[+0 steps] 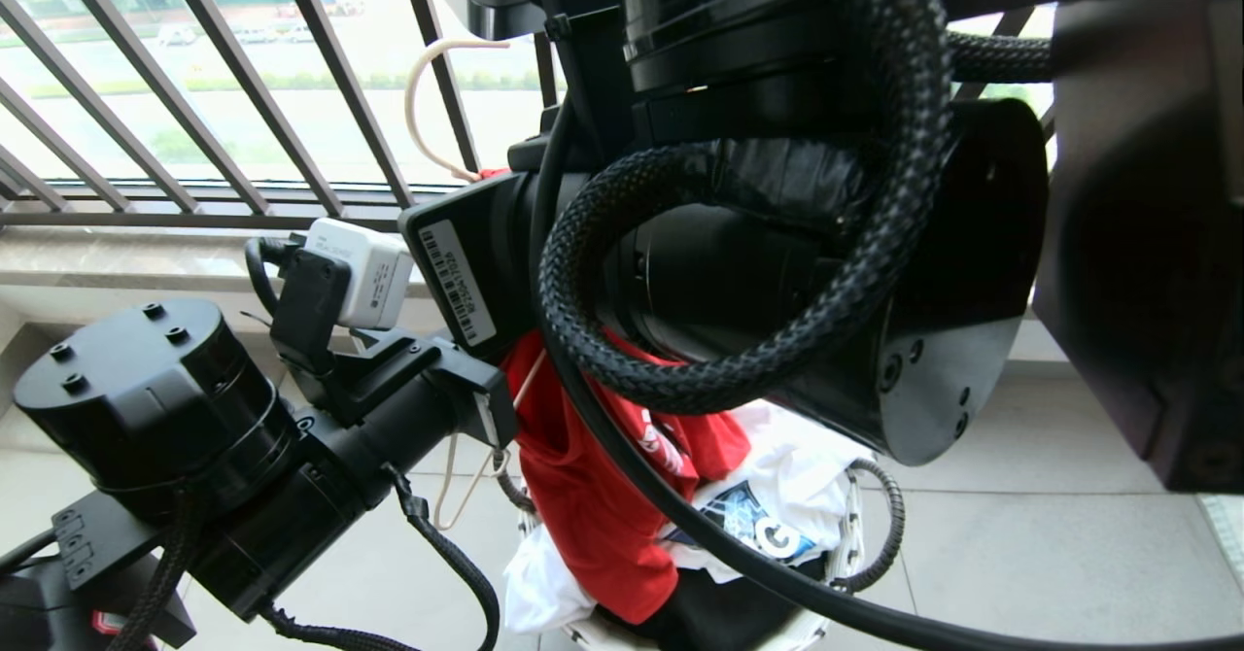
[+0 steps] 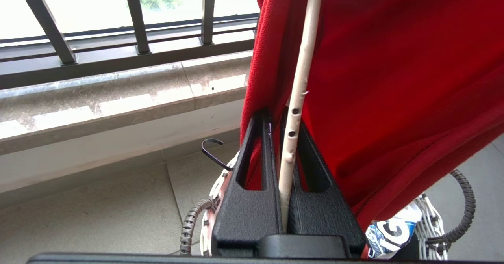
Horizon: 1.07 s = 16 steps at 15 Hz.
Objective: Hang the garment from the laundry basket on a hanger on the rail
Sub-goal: Hang the clothes on the clothes rack
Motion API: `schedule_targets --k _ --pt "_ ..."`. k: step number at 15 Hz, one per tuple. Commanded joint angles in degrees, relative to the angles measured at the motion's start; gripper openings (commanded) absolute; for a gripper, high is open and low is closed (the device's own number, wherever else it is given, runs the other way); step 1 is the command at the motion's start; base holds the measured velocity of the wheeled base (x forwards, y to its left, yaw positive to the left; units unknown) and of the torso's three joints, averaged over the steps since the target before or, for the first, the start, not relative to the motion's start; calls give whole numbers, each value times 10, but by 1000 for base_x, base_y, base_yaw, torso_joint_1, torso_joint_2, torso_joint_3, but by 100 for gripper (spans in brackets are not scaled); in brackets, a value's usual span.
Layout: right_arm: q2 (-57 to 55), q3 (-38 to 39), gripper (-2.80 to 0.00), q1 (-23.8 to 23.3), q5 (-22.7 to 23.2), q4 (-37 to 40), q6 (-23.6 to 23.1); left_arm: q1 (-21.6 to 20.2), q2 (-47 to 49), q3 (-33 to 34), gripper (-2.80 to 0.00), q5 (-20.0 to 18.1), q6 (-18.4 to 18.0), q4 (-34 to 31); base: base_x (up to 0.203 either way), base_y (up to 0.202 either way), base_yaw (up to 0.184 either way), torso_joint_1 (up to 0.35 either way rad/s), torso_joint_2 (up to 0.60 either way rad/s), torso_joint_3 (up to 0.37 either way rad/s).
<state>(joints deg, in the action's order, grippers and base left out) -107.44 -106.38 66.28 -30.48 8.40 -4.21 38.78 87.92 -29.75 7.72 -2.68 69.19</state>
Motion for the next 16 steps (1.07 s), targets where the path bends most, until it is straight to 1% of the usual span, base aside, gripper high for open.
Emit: schedule_targets --k 1,2,7,11,12,14,15,16 --pt "0 4 -135 0 -4 0 0 -4 -9 -2 -280 1 0 4 0 0 0 0 0 0" --pt "1 4 0 0 -4 0 0 -7 -15 -4 -280 1 0 4 0 0 0 0 0 0" --pt "2 5 0 0 -11 1 0 -38 -39 -20 -280 -1 2 4 0 0 0 0 0 0" --pt "32 26 0 0 -15 4 -2 -47 -57 -24 -280 -5 3 -2 0 0 0 0 0 0" --pt "40 32 -280 -1 -17 5 -3 -47 -62 -24 -280 -7 4 -3 0 0 0 0 0 0" --pt "51 40 -280 -3 -18 10 -9 -46 -74 -21 -280 -26 6 -16 0 0 0 0 0 0" --pt "56 42 -280 -7 -19 14 -10 -46 -84 -20 -280 -37 10 -35 0 0 0 0 0 0" --pt "63 50 -280 -15 -19 22 -10 -46 -98 -20 -280 -49 23 -63 0 0 0 0 0 0"
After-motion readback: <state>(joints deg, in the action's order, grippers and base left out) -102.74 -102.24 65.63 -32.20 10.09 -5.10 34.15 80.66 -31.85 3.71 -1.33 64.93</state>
